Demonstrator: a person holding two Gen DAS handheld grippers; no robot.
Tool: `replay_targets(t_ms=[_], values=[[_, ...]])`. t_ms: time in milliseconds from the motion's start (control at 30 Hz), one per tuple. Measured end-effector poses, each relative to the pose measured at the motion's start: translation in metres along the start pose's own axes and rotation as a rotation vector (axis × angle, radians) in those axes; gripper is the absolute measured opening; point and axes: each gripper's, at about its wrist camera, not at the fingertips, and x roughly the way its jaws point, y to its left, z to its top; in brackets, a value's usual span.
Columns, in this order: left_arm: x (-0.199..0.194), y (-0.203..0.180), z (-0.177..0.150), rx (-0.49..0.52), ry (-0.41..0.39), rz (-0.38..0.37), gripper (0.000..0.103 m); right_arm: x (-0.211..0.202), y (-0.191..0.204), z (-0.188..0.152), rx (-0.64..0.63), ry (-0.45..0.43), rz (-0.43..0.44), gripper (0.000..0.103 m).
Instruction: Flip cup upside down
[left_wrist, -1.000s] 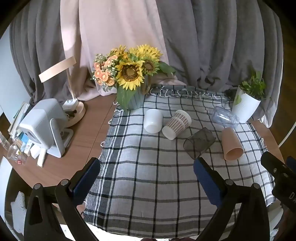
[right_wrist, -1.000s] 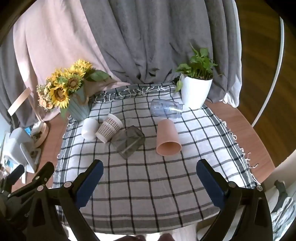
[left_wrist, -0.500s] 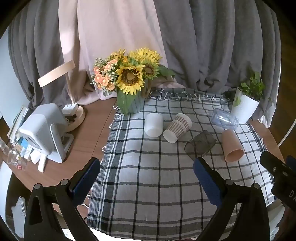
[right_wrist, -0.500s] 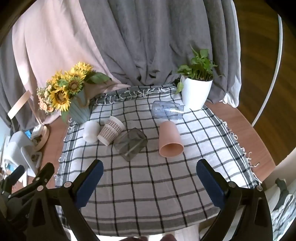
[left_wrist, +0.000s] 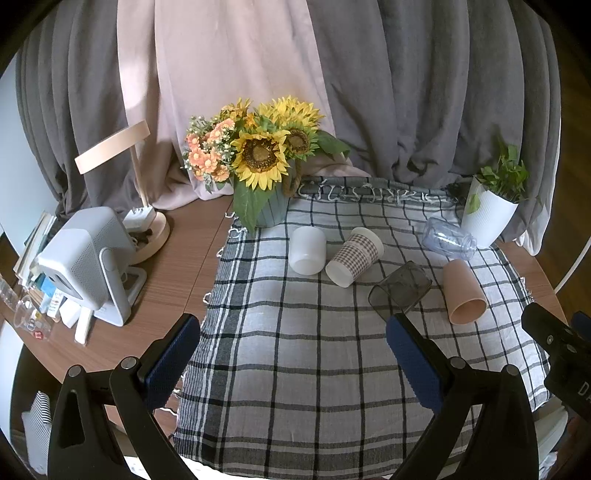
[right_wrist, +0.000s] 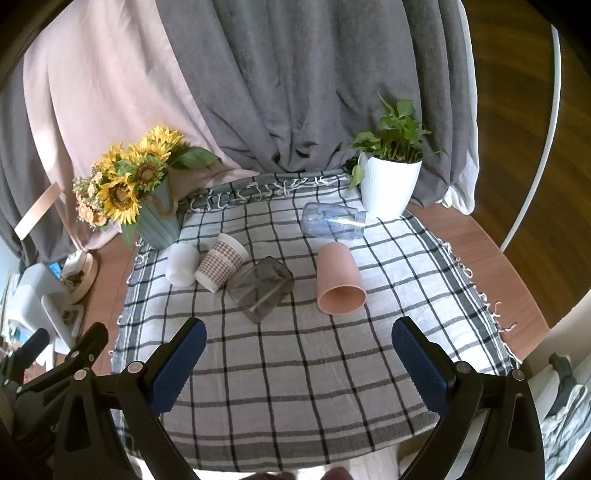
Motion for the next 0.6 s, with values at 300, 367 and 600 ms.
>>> replay_targets(t_ms=[300,367,600], values=[[0.0003,0.0014,0.0013,0.000,0.002,-0.002,0.103,-0.0007,0.0001,-0.0015,0.002,-0.003,-0.001,0.101],[0.0004,0.0016,0.0017,0.000,0.002,-0.003,0.103,-0.0009,0.0005,-0.0015,0.002,-0.003,-0.002,0.101],[0.0002,0.0021,0.0017,0.000,0.004,-0.003,0.103,-0.0014,0.0011,-0.0017,0.003,-0.004,-0.002,0.101]])
